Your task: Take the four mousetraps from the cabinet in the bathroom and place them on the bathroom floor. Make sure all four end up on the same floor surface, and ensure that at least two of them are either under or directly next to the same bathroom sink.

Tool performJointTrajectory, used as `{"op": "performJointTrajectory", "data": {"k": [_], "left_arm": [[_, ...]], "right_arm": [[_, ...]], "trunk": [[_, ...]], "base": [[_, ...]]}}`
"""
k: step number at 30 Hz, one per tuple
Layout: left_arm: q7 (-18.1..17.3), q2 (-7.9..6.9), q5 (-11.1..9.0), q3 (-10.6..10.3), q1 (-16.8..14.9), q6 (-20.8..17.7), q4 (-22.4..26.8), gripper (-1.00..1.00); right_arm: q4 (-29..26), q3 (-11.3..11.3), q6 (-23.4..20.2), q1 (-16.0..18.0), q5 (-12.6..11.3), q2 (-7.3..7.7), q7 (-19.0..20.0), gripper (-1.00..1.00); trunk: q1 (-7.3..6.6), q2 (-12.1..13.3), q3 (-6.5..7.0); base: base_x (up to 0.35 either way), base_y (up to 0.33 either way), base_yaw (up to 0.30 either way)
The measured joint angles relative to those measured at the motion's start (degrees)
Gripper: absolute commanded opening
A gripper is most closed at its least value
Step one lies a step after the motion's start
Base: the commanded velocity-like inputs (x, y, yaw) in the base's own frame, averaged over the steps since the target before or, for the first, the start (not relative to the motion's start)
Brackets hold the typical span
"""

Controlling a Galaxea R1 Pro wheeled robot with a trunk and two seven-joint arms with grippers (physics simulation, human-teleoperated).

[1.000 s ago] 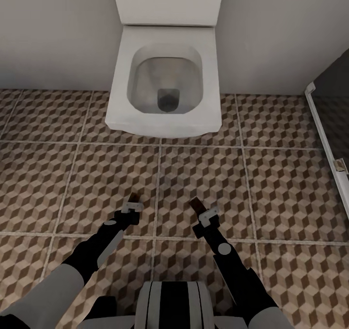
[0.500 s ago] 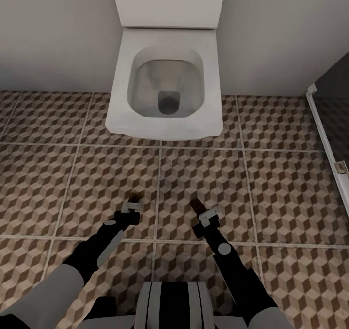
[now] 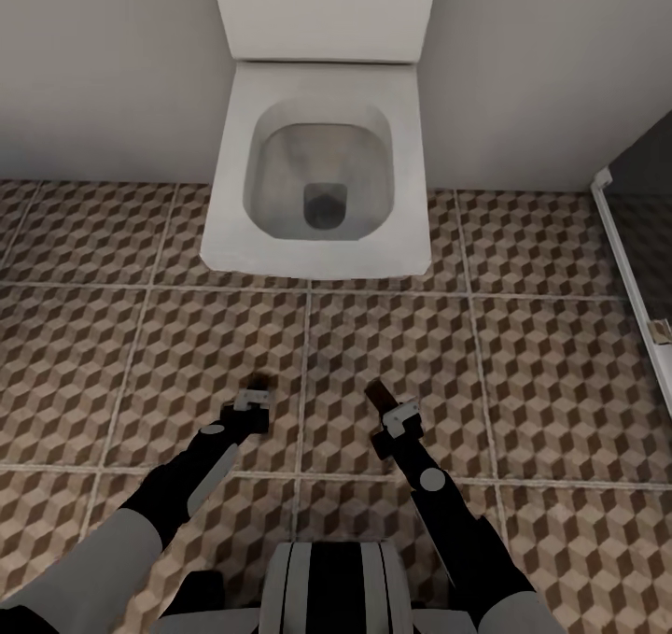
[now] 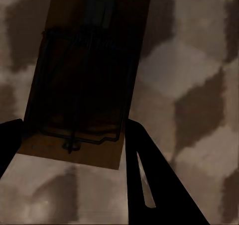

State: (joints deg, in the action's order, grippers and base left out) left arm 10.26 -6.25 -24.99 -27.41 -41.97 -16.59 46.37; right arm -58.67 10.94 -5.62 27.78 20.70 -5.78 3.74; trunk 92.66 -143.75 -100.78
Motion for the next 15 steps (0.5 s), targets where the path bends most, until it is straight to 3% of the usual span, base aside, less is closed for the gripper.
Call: {"op": "performJointTrajectory", "data": {"k": [15], "left_arm": [[0.00,0.01,-0.02,-1.20,0.00,0.00,-0.08,-1.00]], "right_arm": [[-0.09,0.00,0.00,0.00,0.00,0.00,0.00,-1.00]], "trunk": [[0.01,0.00,0.00]], "base": [[0.271,0.000,0.000]]}}
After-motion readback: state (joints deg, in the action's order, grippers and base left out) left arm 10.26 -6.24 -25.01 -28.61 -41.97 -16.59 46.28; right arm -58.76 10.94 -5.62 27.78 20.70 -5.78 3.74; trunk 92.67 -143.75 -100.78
